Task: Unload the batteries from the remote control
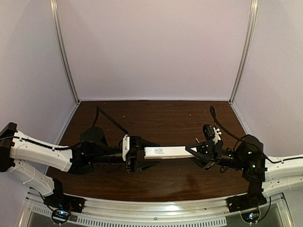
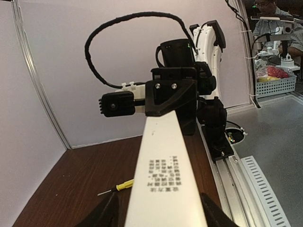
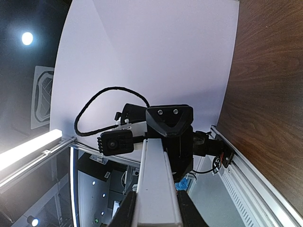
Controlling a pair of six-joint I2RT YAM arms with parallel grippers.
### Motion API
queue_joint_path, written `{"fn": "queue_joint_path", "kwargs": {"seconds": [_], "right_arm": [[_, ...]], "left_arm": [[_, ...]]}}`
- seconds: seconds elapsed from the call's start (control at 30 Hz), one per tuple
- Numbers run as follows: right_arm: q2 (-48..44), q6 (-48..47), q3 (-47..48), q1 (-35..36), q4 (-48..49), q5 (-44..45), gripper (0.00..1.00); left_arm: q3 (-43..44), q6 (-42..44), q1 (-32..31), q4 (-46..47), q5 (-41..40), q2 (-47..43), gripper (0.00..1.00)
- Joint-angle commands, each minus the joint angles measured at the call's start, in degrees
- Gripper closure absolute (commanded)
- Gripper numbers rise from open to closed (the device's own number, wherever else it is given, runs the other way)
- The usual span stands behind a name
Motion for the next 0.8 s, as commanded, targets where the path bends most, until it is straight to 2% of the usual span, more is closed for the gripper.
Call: {"fn": "queue_joint_path", "kwargs": {"seconds": [0.0, 0.1, 0.2, 0.37, 0.6, 0.67, 0.7, 0.77], "right_arm": [[-0.08, 0.55, -0.72, -0.15, 3.15, 0.79, 1.00], [-0.17, 0.62, -0.87, -0.15, 3.11, 1.05, 1.00], [-0.17, 0.65, -1.05, -0.15, 3.23, 1.11, 1.00], [-0.17, 1.01, -1.50, -0.14, 3.93, 1.32, 1.00], [-0.26, 0.33, -1.51, -0.15, 2.15, 1.86, 1.00], [-0.26, -0.45, -1.02, -0.15, 0.45, 1.97, 0.88], [-0.38, -0.81, -0.75, -0.11, -0.50, 1.92, 0.79], [-0.70, -1.60, 0.02, -0.15, -2.85, 1.93, 0.68]], "left_arm": [[2.02, 0.29, 0.28, 2.03, 0.77, 0.69, 0.41], [2.19, 0.38, 0.27, 1.96, 0.76, 0.73, 0.42], [2.45, 0.38, 0.32, 1.78, 0.82, 1.05, 0.49], [2.82, 0.54, 0.25, 0.96, 1.03, 1.17, 0.69], [2.56, 0.10, 0.26, 0.53, 1.97, 0.60, 0.90], [2.49, -0.60, 0.30, 0.46, 1.80, 0.67, 0.98], [2.48, -1.05, 0.31, 0.49, 1.68, 0.82, 1.00], [2.28, -1.78, 0.26, 0.71, 1.74, 1.21, 1.00]]}}
